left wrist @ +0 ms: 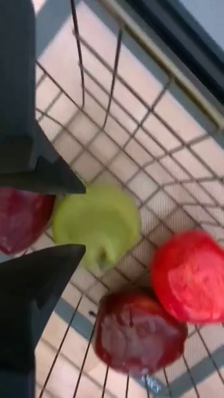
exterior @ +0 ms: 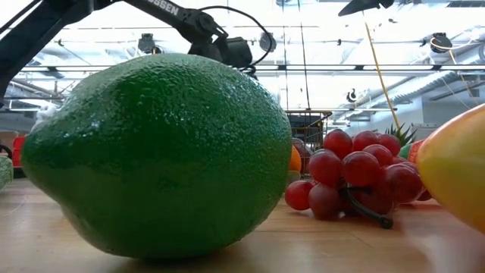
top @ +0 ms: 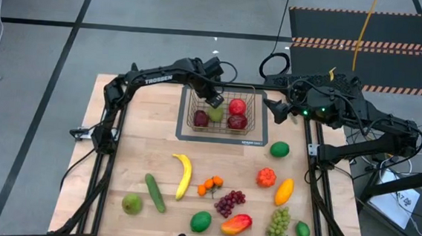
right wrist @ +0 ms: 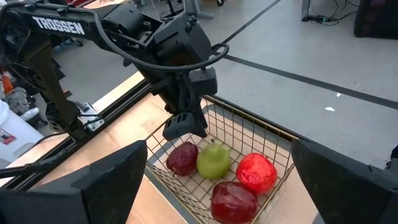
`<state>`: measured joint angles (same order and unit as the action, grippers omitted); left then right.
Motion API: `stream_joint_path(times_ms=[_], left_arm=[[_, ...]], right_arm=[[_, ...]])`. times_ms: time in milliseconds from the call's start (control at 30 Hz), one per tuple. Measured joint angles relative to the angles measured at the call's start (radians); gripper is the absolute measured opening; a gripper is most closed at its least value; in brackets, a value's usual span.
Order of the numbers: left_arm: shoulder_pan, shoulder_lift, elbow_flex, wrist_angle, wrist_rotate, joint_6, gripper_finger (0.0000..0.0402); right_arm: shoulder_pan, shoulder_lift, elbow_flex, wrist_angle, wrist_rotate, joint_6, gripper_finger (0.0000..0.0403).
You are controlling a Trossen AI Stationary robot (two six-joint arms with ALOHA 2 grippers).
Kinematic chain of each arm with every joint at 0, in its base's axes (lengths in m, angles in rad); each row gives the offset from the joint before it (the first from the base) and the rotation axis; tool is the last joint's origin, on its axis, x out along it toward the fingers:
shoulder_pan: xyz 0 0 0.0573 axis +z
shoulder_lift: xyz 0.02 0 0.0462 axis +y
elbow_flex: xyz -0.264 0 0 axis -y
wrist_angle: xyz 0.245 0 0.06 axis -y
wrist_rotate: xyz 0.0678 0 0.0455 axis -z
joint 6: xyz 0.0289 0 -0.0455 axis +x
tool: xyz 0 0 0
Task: Build produce basket
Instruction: Put the green pear into the brown wire basket
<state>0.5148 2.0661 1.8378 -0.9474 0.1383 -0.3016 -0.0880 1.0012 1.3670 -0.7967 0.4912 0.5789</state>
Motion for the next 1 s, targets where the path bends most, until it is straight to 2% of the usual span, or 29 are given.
stream_joint_path(times_ms=[200, 367, 500, 667, 833, 1000], left_arm=[[-0.004, -0.054, 0.003, 0.018, -0.016, -0.021, 0.0185], [-0.008, -0.156, 0.003, 0.019, -0.017, -0.064, 0.0186], [-0.032, -0.269, 0.003, 0.016, -0.034, -0.119, 0.0165], [-0.106, -0.403, 0.004, -0.034, -0.139, -0.234, 0.0128], [-0.234, -0.501, 0.004, -0.239, -0.223, -0.444, 0.009], [-0.426, -0.534, 0.004, -0.452, -0.25, -0.734, 0.0056]], right_arm=[[0.0, 0.0, 0.0, -0.001, -0.052, 0.0, 0.0395], [0.0, 0.0, 0.0, -0.004, -0.08, -0.045, 0.0395], [-0.001, -0.006, 0.0, 0.006, -0.144, -0.104, 0.0395], [-0.004, -0.013, 0.0, -0.011, -0.269, -0.139, 0.0395], [-0.004, -0.012, 0.0, -0.027, -0.391, -0.203, 0.0395], [-0.004, -0.013, 0.0, -0.068, -0.497, -0.233, 0.0395]])
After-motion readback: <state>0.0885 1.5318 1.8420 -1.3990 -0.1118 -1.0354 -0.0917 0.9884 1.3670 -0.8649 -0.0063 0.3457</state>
